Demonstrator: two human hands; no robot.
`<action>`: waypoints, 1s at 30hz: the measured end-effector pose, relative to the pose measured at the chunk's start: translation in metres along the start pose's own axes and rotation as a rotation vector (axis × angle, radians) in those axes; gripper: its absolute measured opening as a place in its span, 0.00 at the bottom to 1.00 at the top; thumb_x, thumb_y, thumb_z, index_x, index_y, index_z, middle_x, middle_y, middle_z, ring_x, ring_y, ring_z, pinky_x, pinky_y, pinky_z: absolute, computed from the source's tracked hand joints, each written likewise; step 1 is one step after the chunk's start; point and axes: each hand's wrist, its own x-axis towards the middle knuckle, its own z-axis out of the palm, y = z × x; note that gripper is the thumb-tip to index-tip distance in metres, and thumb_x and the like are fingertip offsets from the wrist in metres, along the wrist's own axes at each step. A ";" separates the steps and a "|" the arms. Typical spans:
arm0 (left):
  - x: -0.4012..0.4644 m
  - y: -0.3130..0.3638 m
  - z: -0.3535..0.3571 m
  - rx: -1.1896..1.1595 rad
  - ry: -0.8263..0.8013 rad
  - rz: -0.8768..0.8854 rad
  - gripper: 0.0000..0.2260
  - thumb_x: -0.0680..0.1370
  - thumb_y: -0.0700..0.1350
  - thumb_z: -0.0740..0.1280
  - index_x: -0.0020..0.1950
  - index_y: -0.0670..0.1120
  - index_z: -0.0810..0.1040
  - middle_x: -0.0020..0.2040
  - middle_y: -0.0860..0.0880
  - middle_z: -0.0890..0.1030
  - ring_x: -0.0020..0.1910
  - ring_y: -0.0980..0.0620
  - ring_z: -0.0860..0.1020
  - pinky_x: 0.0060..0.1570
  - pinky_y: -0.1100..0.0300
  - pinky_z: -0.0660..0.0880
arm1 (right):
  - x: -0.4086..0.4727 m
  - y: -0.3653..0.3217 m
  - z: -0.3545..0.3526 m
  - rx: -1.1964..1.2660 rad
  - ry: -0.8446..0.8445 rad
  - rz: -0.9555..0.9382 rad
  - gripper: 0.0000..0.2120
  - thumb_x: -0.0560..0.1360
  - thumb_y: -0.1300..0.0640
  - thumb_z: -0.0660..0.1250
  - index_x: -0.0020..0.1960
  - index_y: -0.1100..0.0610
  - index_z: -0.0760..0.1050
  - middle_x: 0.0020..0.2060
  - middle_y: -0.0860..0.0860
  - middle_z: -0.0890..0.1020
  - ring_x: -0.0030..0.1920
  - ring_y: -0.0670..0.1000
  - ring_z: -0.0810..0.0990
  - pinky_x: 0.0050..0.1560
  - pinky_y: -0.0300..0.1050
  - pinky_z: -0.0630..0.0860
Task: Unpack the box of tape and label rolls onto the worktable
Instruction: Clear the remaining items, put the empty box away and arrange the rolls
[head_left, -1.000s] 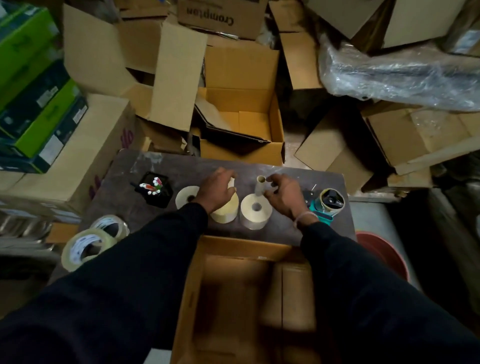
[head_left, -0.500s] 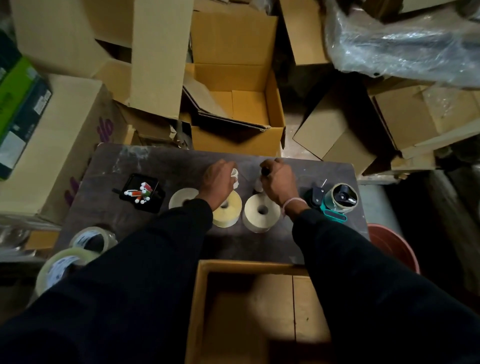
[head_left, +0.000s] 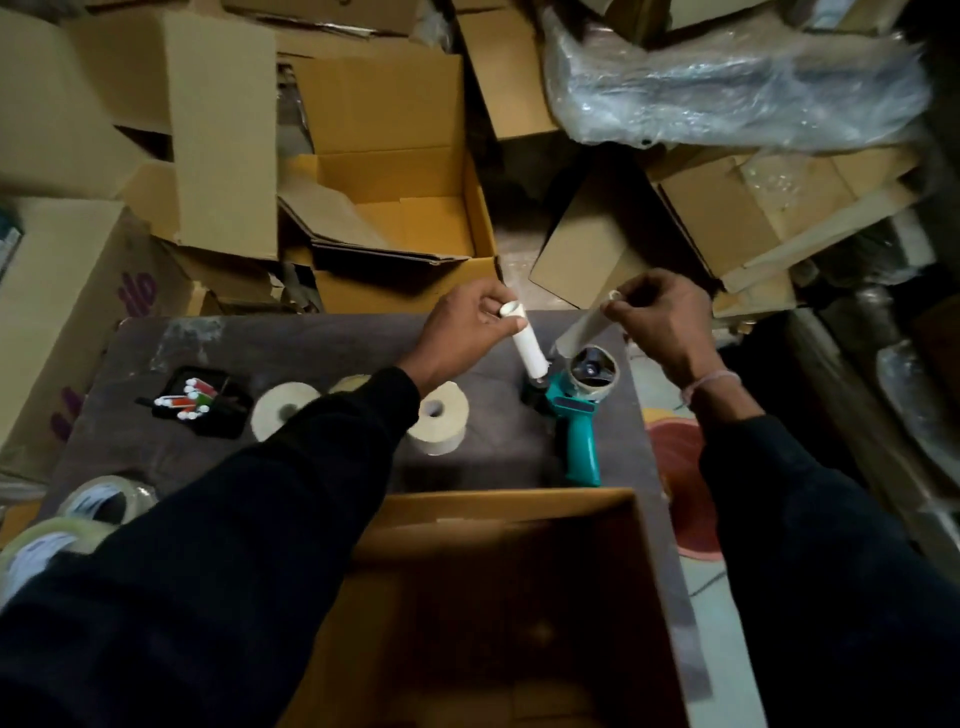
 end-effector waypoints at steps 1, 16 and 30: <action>0.001 0.013 0.018 -0.038 -0.043 -0.006 0.09 0.74 0.42 0.77 0.52 0.47 0.81 0.44 0.51 0.83 0.40 0.58 0.81 0.41 0.61 0.79 | 0.001 0.013 -0.017 -0.003 0.015 0.016 0.08 0.70 0.54 0.75 0.47 0.55 0.81 0.42 0.51 0.85 0.43 0.51 0.84 0.43 0.43 0.81; -0.003 0.091 0.311 0.612 -0.522 -0.116 0.17 0.74 0.45 0.76 0.60 0.44 0.78 0.59 0.44 0.80 0.57 0.42 0.79 0.45 0.58 0.70 | -0.020 0.279 -0.138 -0.260 -0.098 0.247 0.16 0.67 0.56 0.76 0.52 0.60 0.81 0.43 0.59 0.85 0.47 0.59 0.84 0.46 0.46 0.77; -0.007 0.051 0.243 0.716 0.072 -0.492 0.35 0.69 0.52 0.77 0.70 0.39 0.67 0.68 0.36 0.70 0.67 0.33 0.69 0.65 0.43 0.70 | 0.039 0.242 -0.082 0.059 -0.295 0.061 0.10 0.69 0.69 0.71 0.46 0.56 0.79 0.39 0.51 0.81 0.41 0.52 0.80 0.49 0.49 0.81</action>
